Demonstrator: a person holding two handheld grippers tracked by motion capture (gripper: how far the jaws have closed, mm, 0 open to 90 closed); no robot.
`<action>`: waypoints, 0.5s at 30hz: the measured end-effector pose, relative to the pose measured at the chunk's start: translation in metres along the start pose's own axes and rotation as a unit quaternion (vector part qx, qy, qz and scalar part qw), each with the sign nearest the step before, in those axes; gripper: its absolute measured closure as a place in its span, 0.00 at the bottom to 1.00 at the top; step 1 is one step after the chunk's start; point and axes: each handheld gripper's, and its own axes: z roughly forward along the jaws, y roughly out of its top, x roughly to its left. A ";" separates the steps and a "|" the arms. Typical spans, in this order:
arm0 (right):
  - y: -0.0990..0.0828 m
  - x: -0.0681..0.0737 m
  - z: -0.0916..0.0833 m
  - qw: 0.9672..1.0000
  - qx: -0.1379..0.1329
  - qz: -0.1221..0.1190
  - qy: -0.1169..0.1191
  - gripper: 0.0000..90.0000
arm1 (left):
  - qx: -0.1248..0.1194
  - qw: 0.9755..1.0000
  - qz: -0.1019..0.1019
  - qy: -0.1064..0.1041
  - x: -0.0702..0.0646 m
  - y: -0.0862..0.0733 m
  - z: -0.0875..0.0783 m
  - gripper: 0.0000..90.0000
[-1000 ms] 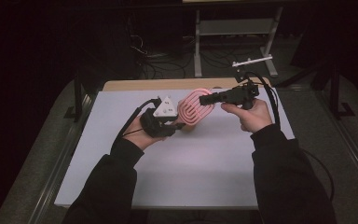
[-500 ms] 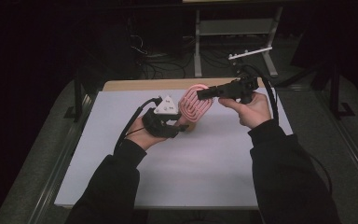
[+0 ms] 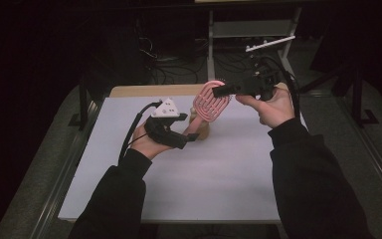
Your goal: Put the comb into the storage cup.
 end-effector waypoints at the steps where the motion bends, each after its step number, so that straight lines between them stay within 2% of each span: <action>1: 0.001 0.001 0.000 1.000 0.001 -0.002 -0.005 0.70 | -0.006 1.000 -0.006 -0.003 0.001 0.000 -0.001 0.23; 3: 0.005 0.002 -0.001 1.000 0.005 -0.004 -0.010 0.70 | -0.013 1.000 -0.014 -0.013 0.004 -0.001 -0.004 0.20; 8: 0.013 0.005 -0.004 1.000 0.003 -0.007 -0.018 0.70 | -0.024 0.999 -0.023 -0.021 0.008 -0.003 -0.011 0.11; 10: 0.017 0.006 -0.005 1.000 0.001 -0.006 -0.021 0.70 | -0.027 0.999 -0.030 -0.023 0.009 -0.004 -0.013 0.04; 12: 0.021 0.007 -0.006 1.000 -0.001 -0.008 -0.028 0.70 | -0.039 0.999 -0.028 -0.023 0.011 -0.006 -0.016 0.00; 15: 0.025 0.005 -0.010 1.000 -0.007 -0.007 -0.027 0.70 | -0.058 0.997 -0.035 -0.020 0.014 -0.011 -0.021 0.00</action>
